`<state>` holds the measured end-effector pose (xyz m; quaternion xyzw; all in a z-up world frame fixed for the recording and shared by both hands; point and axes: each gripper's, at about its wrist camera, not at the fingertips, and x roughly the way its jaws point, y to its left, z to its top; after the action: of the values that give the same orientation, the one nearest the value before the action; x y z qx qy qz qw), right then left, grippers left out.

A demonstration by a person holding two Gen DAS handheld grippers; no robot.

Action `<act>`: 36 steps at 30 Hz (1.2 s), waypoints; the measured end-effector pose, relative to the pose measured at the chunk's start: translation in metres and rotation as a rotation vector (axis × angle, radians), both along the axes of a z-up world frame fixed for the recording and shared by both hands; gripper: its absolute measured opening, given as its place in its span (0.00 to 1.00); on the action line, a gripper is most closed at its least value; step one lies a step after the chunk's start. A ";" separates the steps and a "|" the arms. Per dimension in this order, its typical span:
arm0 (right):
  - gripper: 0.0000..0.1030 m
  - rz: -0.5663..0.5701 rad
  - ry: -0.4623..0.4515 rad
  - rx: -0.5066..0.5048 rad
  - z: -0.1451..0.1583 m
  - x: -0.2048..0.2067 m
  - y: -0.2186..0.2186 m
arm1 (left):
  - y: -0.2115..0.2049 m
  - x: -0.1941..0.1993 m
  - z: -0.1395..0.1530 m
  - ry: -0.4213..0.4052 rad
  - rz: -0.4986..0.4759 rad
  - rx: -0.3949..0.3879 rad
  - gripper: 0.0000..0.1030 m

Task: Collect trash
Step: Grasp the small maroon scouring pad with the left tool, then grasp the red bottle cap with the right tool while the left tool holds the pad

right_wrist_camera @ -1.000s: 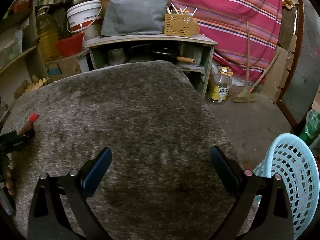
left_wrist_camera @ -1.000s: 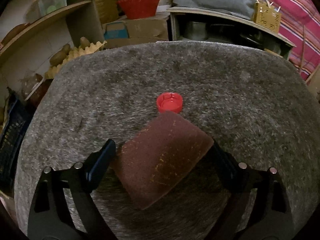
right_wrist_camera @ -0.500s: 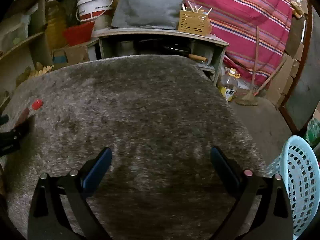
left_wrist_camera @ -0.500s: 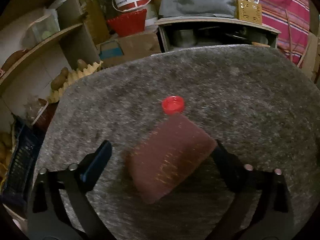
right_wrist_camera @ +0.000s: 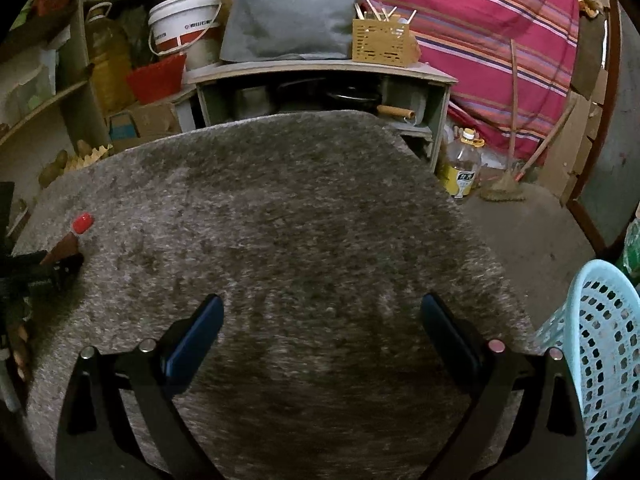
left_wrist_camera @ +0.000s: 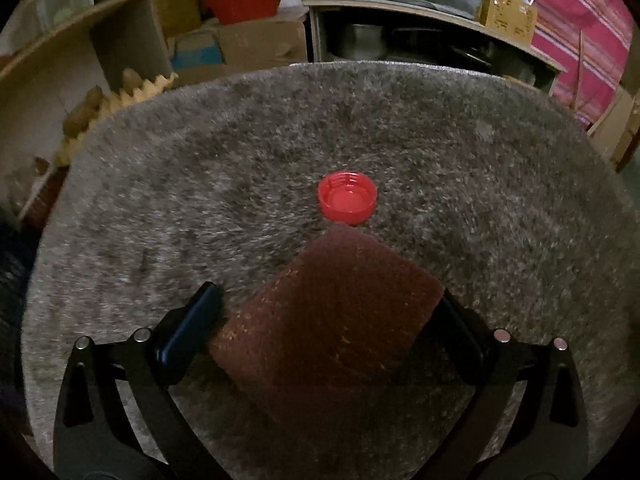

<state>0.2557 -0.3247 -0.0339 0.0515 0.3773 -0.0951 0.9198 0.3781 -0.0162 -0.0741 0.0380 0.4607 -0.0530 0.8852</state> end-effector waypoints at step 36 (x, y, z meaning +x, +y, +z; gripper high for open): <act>0.94 0.245 -0.031 -0.104 0.013 0.087 0.175 | 0.161 -0.030 0.062 -0.296 0.240 0.110 0.76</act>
<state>0.3430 -0.1493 -0.0204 -0.0413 0.3613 -0.0006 0.9315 0.3483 0.1447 -0.0121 0.0386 0.3288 0.0842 0.9399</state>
